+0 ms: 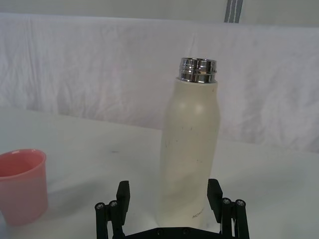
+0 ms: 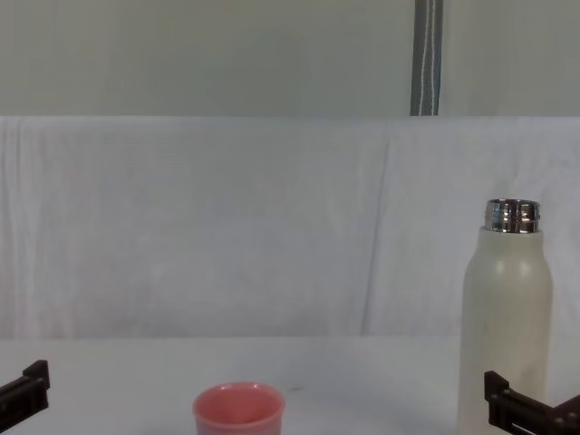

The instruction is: Grasp the thermos with one hand and pour water into the cup lid.

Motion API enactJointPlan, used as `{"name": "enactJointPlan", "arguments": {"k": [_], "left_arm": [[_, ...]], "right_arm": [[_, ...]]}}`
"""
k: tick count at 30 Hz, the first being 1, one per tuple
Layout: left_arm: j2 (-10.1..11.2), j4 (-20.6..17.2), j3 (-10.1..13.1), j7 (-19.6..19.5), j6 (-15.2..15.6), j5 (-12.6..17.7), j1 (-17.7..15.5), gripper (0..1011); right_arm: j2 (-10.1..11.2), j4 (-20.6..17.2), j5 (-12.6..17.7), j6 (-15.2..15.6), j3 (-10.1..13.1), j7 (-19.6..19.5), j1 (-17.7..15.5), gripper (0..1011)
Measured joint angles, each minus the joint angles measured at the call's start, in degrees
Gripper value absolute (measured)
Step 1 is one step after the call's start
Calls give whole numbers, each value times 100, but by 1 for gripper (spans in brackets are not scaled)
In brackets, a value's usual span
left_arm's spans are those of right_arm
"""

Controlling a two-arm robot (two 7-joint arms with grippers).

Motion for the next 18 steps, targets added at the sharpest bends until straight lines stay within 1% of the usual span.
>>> {"name": "enactJointPlan", "arguments": {"k": [18], "left_arm": [[0, 0, 0, 0, 0, 0, 0, 1001]], "right_arm": [[0, 0, 1, 1, 0, 0, 0, 1001]]}}
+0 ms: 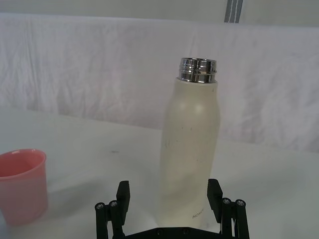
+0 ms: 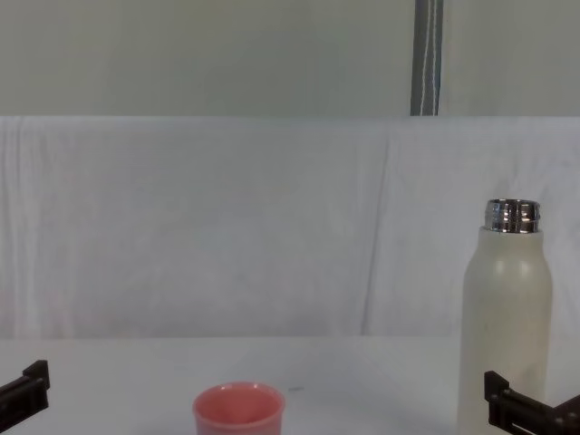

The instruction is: Grasp the thermos with one hand and pour water into the cup lid.

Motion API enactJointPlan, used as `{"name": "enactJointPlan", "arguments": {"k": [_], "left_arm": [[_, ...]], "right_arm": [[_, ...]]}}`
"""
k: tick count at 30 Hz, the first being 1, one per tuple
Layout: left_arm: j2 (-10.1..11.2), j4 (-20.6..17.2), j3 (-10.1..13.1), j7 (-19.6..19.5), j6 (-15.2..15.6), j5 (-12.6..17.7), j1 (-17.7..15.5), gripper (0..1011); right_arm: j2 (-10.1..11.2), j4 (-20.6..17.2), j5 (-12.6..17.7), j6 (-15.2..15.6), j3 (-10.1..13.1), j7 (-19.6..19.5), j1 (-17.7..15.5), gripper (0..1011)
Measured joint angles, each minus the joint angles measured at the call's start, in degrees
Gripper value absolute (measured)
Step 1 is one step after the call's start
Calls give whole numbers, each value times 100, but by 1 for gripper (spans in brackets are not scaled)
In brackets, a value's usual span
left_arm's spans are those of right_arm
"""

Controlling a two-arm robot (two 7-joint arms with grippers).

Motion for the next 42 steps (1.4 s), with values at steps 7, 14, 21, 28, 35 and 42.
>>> {"name": "enactJointPlan", "arguments": {"k": [7, 14, 21, 28, 35, 42], "left_arm": [[0, 0, 0, 0, 0, 0, 0, 1001], [0, 0, 0, 0, 0, 0, 0, 1001], [0, 0, 0, 0, 0, 0, 0, 1001], [0, 0, 0, 0, 0, 0, 0, 1001], [0, 0, 0, 0, 0, 0, 0, 1001], [0, 0, 0, 0, 0, 0, 0, 1001]], "right_arm": [[0, 0, 0, 0, 0, 0, 0, 1001], [0, 0, 0, 0, 0, 0, 0, 1001], [-1, 0, 0, 0, 2, 0, -1, 1001], [-13, 20, 365, -136, 381, 303, -47, 1001], [-55, 77, 506, -219, 594, 542, 1, 1001], [-62, 166, 579, -236, 677, 843, 109, 1001]]}}
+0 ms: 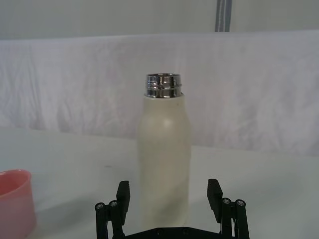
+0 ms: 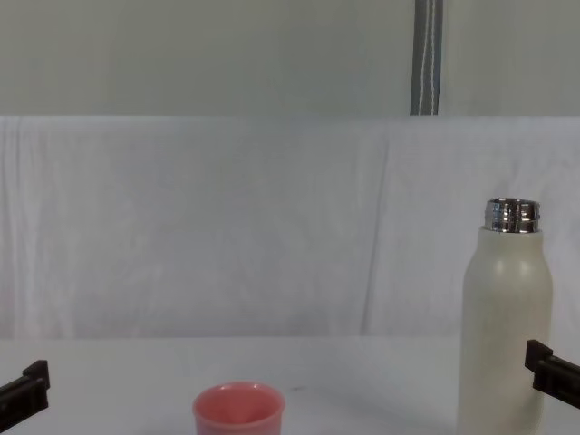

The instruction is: Grasp the thermos with one hand and pour water into the cup lid.

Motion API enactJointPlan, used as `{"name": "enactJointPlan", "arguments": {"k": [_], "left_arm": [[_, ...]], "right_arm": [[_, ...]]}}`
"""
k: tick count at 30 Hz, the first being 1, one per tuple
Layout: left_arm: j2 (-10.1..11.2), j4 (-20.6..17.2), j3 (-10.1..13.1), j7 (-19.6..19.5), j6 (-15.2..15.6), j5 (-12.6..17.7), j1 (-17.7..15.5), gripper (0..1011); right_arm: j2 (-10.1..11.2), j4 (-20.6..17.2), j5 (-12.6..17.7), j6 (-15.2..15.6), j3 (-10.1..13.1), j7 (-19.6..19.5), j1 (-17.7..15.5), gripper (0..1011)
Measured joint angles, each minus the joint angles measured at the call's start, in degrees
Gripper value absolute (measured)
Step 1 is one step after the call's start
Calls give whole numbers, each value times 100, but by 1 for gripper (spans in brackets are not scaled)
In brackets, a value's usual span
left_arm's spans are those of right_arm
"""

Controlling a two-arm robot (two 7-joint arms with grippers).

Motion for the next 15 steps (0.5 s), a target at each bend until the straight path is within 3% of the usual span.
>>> {"name": "enactJointPlan", "arguments": {"k": [15], "left_arm": [[0, 0, 1, 0, 0, 0, 0, 1001]], "right_arm": [[-45, 408, 206, -76, 19, 447, 331, 1001]]}}
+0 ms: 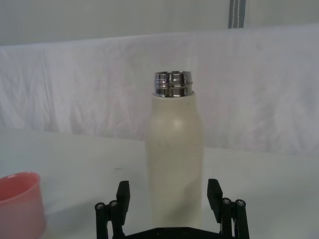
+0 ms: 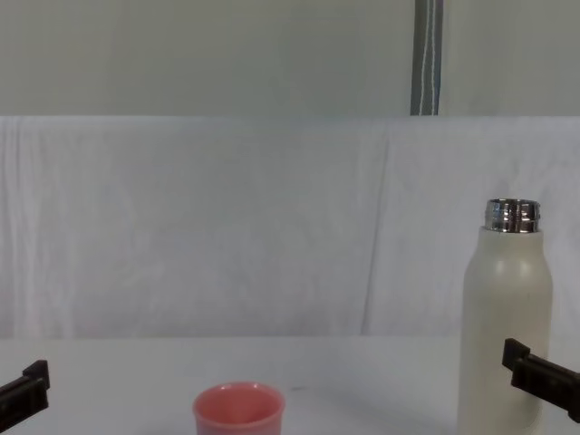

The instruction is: Grasp the thermos with one hand and pour water into the cup lid.

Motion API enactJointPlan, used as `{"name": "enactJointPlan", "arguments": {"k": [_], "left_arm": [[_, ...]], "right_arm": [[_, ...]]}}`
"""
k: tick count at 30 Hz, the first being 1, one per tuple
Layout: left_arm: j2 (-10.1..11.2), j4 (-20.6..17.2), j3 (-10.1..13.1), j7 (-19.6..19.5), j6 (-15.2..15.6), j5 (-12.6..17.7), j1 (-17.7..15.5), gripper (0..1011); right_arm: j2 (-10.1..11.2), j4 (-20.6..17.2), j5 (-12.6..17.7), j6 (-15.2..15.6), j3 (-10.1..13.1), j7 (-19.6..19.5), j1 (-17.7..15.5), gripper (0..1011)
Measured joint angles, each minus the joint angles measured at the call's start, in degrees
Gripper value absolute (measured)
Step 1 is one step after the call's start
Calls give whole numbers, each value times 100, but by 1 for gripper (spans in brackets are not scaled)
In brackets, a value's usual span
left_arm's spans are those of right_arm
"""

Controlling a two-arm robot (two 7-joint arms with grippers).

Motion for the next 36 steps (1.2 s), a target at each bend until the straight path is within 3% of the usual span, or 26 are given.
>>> {"name": "enactJointPlan", "arguments": {"k": [17, 36], "left_arm": [[0, 0, 0, 0, 0, 0, 0, 1001], [0, 0, 0, 0, 0, 0, 0, 1001]], "right_arm": [[-50, 564, 85, -234, -43, 131, 399, 1001], [-53, 953, 101, -324, -100, 218, 727, 1001]]}}
